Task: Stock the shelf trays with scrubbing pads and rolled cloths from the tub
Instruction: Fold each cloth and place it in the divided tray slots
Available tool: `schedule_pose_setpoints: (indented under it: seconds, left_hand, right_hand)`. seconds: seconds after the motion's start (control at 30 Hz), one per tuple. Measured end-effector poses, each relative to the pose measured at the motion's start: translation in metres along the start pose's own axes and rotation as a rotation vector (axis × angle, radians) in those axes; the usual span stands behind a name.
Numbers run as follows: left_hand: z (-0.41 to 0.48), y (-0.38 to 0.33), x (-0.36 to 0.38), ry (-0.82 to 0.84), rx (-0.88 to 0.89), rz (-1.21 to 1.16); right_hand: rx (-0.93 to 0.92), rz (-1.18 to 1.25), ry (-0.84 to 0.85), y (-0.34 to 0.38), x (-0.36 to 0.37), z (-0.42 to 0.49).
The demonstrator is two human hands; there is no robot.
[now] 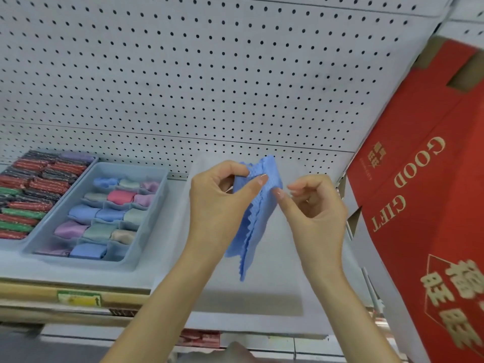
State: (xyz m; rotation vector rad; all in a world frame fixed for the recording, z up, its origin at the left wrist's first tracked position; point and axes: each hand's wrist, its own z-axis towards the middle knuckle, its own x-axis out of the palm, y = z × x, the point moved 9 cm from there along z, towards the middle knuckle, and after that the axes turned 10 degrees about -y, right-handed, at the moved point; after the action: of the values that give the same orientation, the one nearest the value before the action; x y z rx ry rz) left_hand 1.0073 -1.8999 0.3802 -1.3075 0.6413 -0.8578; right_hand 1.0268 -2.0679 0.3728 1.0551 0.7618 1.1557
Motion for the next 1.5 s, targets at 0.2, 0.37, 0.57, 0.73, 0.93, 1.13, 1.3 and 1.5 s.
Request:
schedule_pose_setpoints:
  seconds: [0.2, 0.37, 0.57, 0.73, 0.93, 1.13, 1.3, 1.5]
  left_hand:
    - [-0.011, -0.002, 0.009, 0.1, -0.104, -0.179]
    - [-0.019, 0.006, 0.007, 0.157, -0.084, -0.138]
    - [-0.021, 0.001, -0.012, -0.032, 0.046, -0.026]
    - [-0.025, -0.002, -0.019, -0.139, 0.119, 0.071]
    - [-0.031, 0.003, -0.007, -0.089, 0.035, 0.027]
    - [-0.034, 0.011, 0.001, -0.016, -0.066, -0.056]
    - [-0.038, 0.009, 0.007, 0.062, -0.093, -0.132]
    - [-0.025, 0.005, -0.007, 0.118, 0.134, 0.076]
  right_hand:
    - [0.04, 0.093, 0.108, 0.014, 0.013, -0.01]
    - [0.045, 0.085, 0.073, 0.011, 0.006, -0.012]
    - [-0.013, 0.073, -0.051, 0.012, -0.012, -0.014]
    - [-0.266, -0.041, 0.022, 0.03, -0.007, -0.023]
    - [-0.248, -0.114, -0.026, 0.025, 0.0, -0.031]
    - [-0.192, -0.163, -0.103, 0.017, -0.001, -0.036]
    - [-0.1, -0.108, -0.114, 0.006, -0.004, -0.033]
    - [0.243, 0.143, -0.074, -0.014, -0.012, -0.014]
